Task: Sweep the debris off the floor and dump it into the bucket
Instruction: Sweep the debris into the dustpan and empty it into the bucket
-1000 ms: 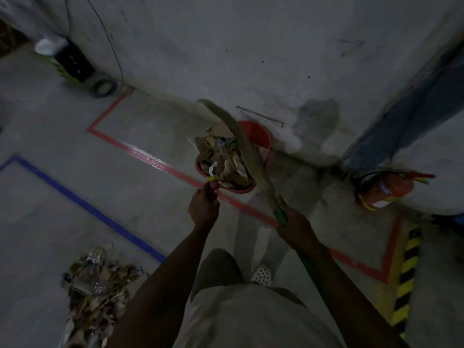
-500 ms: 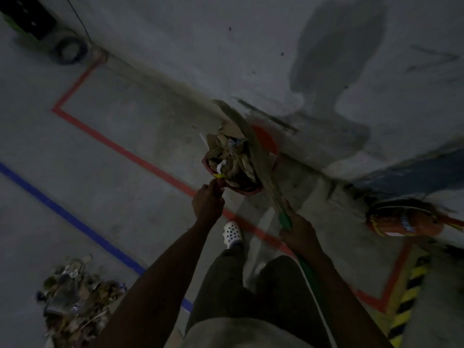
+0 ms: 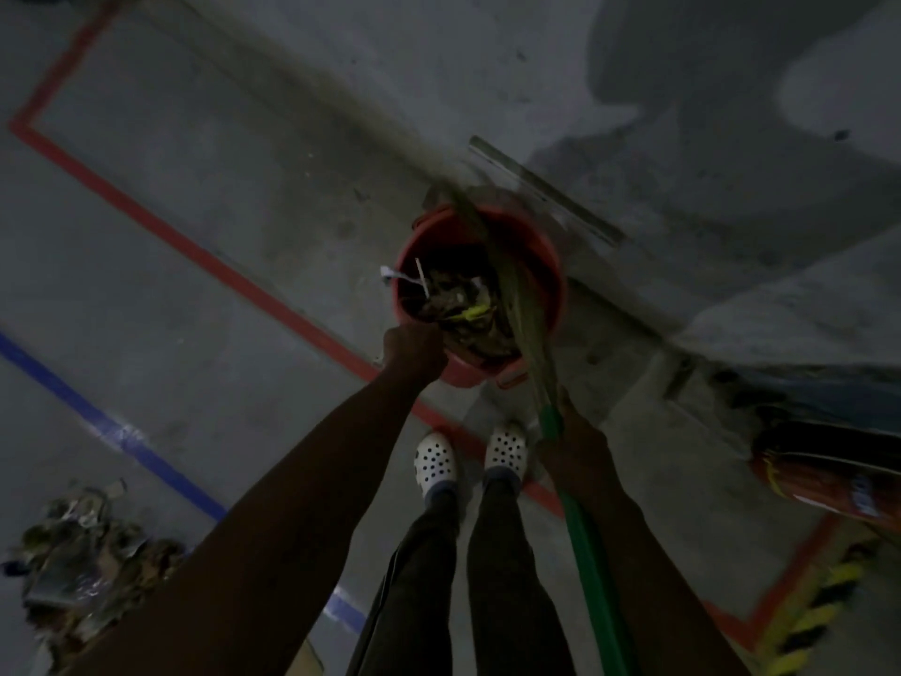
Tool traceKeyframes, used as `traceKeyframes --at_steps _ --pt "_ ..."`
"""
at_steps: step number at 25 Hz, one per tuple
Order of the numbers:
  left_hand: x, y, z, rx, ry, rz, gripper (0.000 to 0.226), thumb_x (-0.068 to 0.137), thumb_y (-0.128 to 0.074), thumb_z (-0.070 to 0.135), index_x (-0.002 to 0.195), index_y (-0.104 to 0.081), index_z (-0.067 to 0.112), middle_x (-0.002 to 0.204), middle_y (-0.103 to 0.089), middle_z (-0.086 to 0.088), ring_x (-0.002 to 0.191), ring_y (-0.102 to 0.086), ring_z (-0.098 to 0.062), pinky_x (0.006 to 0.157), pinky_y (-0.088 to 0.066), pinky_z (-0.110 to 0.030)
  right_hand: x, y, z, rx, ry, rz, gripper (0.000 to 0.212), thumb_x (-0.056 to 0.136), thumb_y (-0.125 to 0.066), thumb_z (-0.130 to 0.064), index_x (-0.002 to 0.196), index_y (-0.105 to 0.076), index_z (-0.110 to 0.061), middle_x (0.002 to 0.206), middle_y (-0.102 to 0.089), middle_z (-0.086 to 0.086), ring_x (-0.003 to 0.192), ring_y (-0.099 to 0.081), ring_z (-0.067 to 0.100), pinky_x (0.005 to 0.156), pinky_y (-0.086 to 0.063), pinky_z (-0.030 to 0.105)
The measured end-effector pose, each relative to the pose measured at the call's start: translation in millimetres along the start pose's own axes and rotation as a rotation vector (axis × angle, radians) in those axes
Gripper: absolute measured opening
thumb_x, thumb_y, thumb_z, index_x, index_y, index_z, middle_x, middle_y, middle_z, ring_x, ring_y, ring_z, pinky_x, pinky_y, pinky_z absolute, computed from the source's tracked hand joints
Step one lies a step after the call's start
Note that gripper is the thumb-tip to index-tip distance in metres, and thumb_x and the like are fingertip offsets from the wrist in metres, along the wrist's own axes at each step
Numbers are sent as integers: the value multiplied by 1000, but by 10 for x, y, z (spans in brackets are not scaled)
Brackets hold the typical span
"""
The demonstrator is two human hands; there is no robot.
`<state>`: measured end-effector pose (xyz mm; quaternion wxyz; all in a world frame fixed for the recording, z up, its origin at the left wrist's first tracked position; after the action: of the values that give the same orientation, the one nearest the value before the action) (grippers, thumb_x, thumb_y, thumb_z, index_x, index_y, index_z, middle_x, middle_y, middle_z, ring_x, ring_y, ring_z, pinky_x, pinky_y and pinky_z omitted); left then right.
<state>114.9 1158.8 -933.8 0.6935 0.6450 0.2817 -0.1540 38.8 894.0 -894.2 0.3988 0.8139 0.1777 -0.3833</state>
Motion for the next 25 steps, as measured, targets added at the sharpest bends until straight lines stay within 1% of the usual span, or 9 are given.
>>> traceKeyframes --at_steps 4,7,10,13,15,18,20,22,25 --pt "-70 81 7 60 58 -55 37 90 -58 23 124 -61 9 119 -65 -16 102 -66 -34 77 -51 -39 -91 114 -34 -42 21 -35 93 91 -66 -13 162 -9 -31 156 -40 10 131 -50 33 101 -48 34" --pt "-144 187 -6 31 64 -61 27 89 -61 23 113 -67 11 105 -69 -10 95 -68 -31 70 -48 -37 -194 181 -78 -95 57 -12 91 89 -69 -16 162 -14 -27 161 -33 7 143 -38 29 118 -33 34" --pt "-222 247 -24 5 70 -55 21 88 -61 24 105 -69 15 99 -71 -8 92 -70 -30 73 -50 -36 -308 161 -89 -113 63 -24 91 89 -68 -19 162 -15 -28 160 -36 7 143 -39 28 121 -31 40" --pt "-415 209 -81 -41 73 -59 21 87 -60 22 104 -70 16 97 -72 -7 89 -70 -29 68 -47 -34 -454 187 -159 -117 83 -72 89 89 -67 -17 161 -16 -32 146 -54 12 125 -57 30 106 -47 39" --pt "-643 147 -160 -69 72 -67 27 88 -59 21 111 -71 22 101 -72 -4 91 -70 -27 64 -43 -31 -611 275 -209 -107 82 -66 92 88 -66 -13 161 -16 -33 137 -60 10 115 -62 29 91 -48 27" --pt "-1066 158 -413 -155 133 -29 36 88 -58 24 122 -65 31 113 -69 -3 98 -68 -27 66 -38 -30 -913 427 -430 -72 141 -51 88 90 -63 -12 160 -16 -37 128 -64 8 103 -65 26 79 -51 26" --pt "-1410 181 -629 -165 217 -7 37 89 -57 28 126 -60 23 114 -66 -8 98 -66 -30 67 -36 -31 -1128 457 -615 18 160 -77 80 95 -61 -12 159 -19 -37 127 -62 7 99 -67 25 75 -56 31" --pt "-1754 181 -884 -196 313 -10 38 91 -56 29 126 -55 14 112 -66 -11 97 -66 -32 69 -37 -32 -1316 380 -799 61 171 -153 79 93 -66 -14 158 -27 -37 123 -63 1 92 -67 16 70 -55 27" --pt "-2290 225 -1276 -278 437 -7 34 93 -57 28 123 -56 11 112 -66 -13 99 -66 -33 73 -43 -34 -1512 111 -1069 123 184 -265 71 87 -72 -13 151 -45 -26 101 -69 2 63 -69 5 50 -52 21"
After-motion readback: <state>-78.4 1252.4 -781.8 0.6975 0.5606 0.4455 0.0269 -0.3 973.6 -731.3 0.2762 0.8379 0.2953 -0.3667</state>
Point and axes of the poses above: each hand's wrist, its own x-axis towards the middle knuckle, its own y-axis out of the back of the hand, z = x × y, the point moved 10 cm from there along x, towards the middle knuckle
